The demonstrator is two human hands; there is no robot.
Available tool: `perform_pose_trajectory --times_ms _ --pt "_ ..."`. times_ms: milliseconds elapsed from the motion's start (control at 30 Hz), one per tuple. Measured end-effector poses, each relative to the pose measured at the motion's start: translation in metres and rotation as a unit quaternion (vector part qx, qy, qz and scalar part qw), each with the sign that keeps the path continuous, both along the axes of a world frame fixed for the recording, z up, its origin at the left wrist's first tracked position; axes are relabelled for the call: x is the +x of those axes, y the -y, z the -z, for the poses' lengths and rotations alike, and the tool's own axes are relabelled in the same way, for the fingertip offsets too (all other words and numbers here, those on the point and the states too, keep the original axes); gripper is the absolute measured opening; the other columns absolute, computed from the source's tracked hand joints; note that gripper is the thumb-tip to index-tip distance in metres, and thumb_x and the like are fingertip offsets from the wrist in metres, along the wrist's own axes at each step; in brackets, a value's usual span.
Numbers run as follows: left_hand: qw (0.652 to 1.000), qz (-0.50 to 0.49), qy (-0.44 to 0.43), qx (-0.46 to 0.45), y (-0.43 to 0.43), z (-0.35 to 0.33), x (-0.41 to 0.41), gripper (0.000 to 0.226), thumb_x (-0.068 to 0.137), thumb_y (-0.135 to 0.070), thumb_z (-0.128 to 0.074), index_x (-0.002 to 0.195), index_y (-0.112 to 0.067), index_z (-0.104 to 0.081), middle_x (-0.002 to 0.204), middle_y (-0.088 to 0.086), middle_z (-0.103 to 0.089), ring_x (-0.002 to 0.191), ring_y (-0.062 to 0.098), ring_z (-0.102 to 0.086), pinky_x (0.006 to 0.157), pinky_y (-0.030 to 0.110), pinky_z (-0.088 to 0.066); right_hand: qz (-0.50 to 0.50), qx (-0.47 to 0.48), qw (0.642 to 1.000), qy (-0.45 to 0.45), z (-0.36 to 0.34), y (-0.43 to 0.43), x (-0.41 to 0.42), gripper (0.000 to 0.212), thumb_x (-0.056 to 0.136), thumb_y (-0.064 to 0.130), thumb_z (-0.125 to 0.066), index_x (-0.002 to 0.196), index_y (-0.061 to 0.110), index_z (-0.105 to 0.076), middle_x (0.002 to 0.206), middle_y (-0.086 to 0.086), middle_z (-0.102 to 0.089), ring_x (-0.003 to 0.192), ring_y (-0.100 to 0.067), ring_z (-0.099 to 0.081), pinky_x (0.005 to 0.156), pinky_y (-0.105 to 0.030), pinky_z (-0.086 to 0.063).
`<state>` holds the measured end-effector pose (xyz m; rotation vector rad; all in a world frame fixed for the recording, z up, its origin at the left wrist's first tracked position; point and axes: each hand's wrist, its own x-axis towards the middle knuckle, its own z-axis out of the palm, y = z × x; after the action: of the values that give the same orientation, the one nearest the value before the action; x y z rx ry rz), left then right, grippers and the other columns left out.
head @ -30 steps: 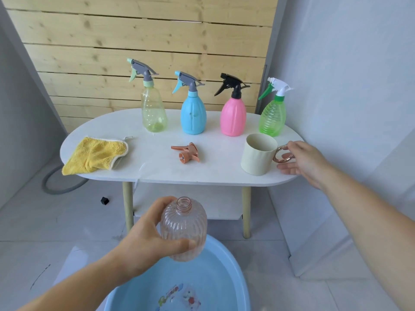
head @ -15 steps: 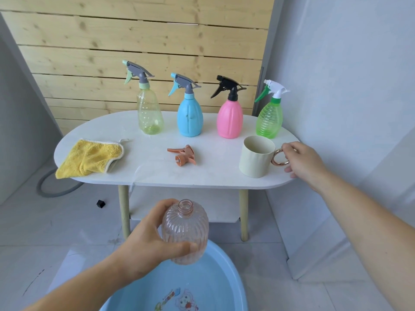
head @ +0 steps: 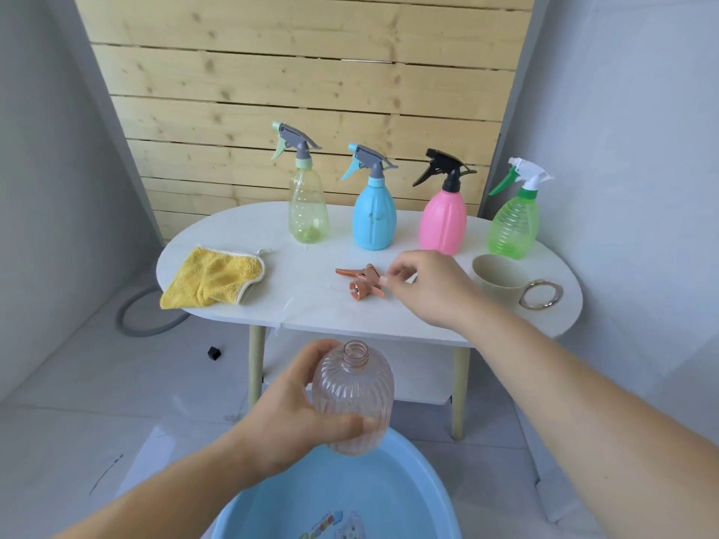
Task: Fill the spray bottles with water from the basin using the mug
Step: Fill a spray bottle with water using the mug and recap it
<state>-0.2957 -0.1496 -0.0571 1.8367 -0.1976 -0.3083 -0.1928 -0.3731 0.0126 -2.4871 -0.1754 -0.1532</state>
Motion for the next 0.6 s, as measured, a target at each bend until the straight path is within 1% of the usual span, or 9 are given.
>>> perform_pose_trajectory --times_ms 100,133,200,267,333,400,500,533,600 --pt "1.0 -0.008 0.001 -0.005 -0.007 -0.004 0.005 0.083 0.057 -0.033 -0.095 0.131 -0.038 -0.058 0.125 -0.011 -0.071 0.119 0.011 -0.067 0.105 0.046 -0.056 -0.001 -0.011 1.0 -0.023 0.028 -0.023 0.023 0.019 0.089 0.042 -0.065 0.095 0.025 -0.071 0.108 0.001 -0.067 0.102 -0.022 -0.057 0.085 -0.032 -0.047" --pt "1.0 -0.009 0.003 -0.007 -0.008 -0.005 0.006 0.082 0.058 -0.033 -0.095 0.131 -0.038 -0.059 0.124 -0.011 -0.071 0.118 0.012 -0.068 0.104 0.046 -0.056 0.006 -0.011 1.0 -0.026 0.035 -0.026 0.029 0.021 0.087 0.045 -0.065 0.094 0.025 -0.07 0.109 0.0 -0.067 0.107 -0.024 -0.056 0.091 -0.034 -0.047" --pt "1.0 -0.014 0.006 -0.01 -0.012 -0.007 0.009 0.081 0.057 -0.034 -0.096 0.13 -0.039 -0.06 0.124 -0.012 -0.071 0.117 0.012 -0.068 0.103 0.046 -0.057 0.009 -0.018 0.999 -0.043 0.043 -0.033 0.039 0.024 0.087 0.049 -0.064 0.094 0.027 -0.067 0.108 0.003 -0.068 0.111 -0.025 -0.056 0.096 -0.036 -0.044" --pt "1.0 -0.021 0.007 -0.011 -0.015 -0.008 0.014 0.079 0.057 -0.036 -0.096 0.127 -0.04 -0.06 0.122 -0.013 -0.071 0.115 0.013 -0.069 0.101 0.046 -0.058 0.01 -0.034 0.998 -0.058 0.046 -0.036 0.043 0.025 0.09 0.047 -0.063 0.102 0.027 -0.069 0.109 0.006 -0.067 0.114 -0.024 -0.054 0.101 -0.037 -0.041" --pt "1.0 -0.025 0.003 -0.016 -0.02 -0.008 0.02 0.077 0.057 -0.034 -0.096 0.125 -0.041 -0.06 0.12 -0.013 -0.071 0.113 0.014 -0.07 0.099 0.045 -0.059 0.012 -0.035 0.998 -0.059 0.05 -0.039 0.048 0.027 0.091 0.044 -0.063 0.11 0.026 -0.07 0.107 0.004 -0.063 0.119 -0.025 -0.05 0.106 -0.038 -0.038" --pt "0.999 -0.028 0.002 -0.019 -0.023 -0.007 0.023 0.076 0.057 -0.032 -0.096 0.124 -0.04 -0.06 0.118 -0.012 -0.071 0.112 0.014 -0.07 0.098 0.043 -0.06 0.016 -0.019 0.998 -0.059 0.054 -0.039 0.053 0.024 0.091 0.043 -0.065 0.108 0.028 -0.071 0.105 0.003 -0.06 0.122 -0.026 -0.047 0.107 -0.038 -0.038" --pt "0.999 -0.031 0.001 -0.026 -0.023 -0.008 0.025 0.075 0.06 -0.025 -0.096 0.125 -0.037 -0.06 0.117 -0.012 -0.071 0.11 0.014 -0.071 0.094 0.037 -0.062 0.004 -0.022 0.998 -0.064 0.057 -0.035 0.057 0.014 0.089 0.043 -0.066 0.097 0.032 -0.069 0.093 0.005 -0.056 0.114 -0.025 -0.049 0.098 -0.036 -0.044" --pt "0.999 -0.033 -0.001 -0.029 -0.026 -0.008 0.027 0.075 0.06 -0.024 -0.095 0.125 -0.036 -0.06 0.116 -0.012 -0.071 0.109 0.014 -0.071 0.093 0.036 -0.062 0.0 -0.018 0.998 -0.067 0.059 -0.038 0.06 0.009 0.088 0.042 -0.067 0.091 0.034 -0.067 0.094 0.003 -0.058 0.111 -0.025 -0.052 0.095 -0.036 -0.045" --pt "0.999 -0.035 0.001 -0.033 -0.026 -0.009 0.029 0.075 0.06 -0.025 -0.095 0.125 -0.037 -0.059 0.116 -0.012 -0.072 0.108 0.014 -0.071 0.092 0.034 -0.062 0.004 0.015 0.998 -0.066 0.058 -0.036 0.062 0.008 0.087 0.039 -0.068 0.083 0.035 -0.063 0.109 -0.002 -0.063 0.109 -0.023 -0.058 0.096 -0.036 -0.048"
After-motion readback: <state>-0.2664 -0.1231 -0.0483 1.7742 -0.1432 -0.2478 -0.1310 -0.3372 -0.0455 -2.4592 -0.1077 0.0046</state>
